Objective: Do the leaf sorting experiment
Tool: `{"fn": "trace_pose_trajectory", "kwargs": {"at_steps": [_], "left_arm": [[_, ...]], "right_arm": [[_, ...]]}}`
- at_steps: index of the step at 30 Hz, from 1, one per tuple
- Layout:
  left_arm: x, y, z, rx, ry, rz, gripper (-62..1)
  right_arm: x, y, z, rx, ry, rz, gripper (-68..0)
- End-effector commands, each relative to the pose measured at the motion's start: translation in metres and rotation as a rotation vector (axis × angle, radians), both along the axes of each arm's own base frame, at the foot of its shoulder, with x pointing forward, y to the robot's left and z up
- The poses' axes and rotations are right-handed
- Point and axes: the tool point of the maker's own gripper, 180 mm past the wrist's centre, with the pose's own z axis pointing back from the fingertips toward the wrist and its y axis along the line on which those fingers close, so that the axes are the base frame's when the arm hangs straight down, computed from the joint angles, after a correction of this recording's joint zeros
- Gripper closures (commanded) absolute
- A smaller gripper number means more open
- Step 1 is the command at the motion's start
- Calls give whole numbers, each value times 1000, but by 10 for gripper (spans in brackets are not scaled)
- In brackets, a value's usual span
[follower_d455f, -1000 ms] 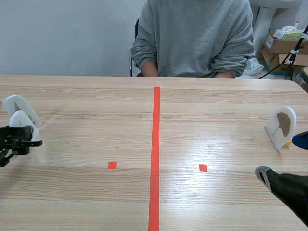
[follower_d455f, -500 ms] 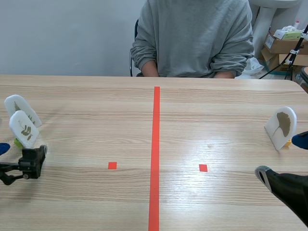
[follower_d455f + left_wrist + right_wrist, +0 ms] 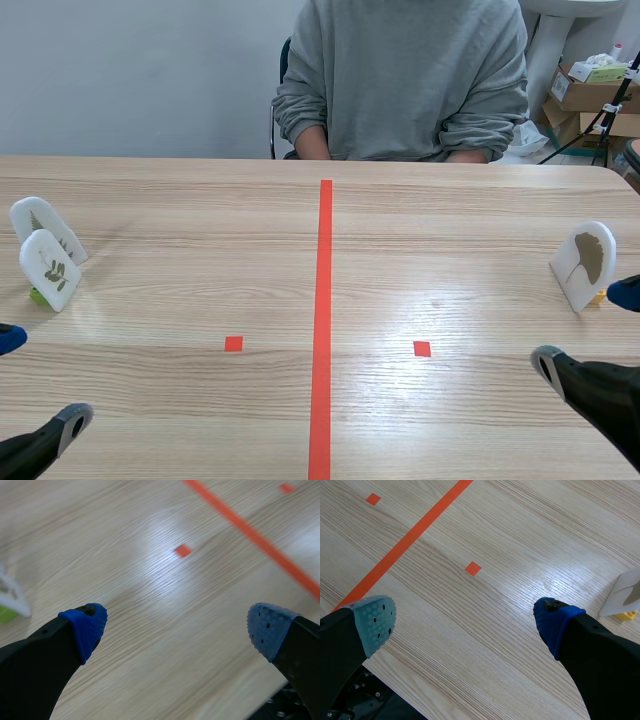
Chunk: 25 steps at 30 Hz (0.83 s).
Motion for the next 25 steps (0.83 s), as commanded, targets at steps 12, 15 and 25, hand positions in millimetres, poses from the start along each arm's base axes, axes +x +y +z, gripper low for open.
{"fn": "trace_pose_trajectory", "kwargs": {"at_steps": [12,15,25], "left_arm": [[-19,-39,46,-28,-46,-108,-600],[-20,-39,44,-13,-41,-111,-600],[-20,-38,43,-6,-36,-112,-600]], "right_arm": [[0,2,2,8,-6,14,-564],[0,2,2,8,-6,14,-564],[0,2,2,7,-6,14,-564]]}}
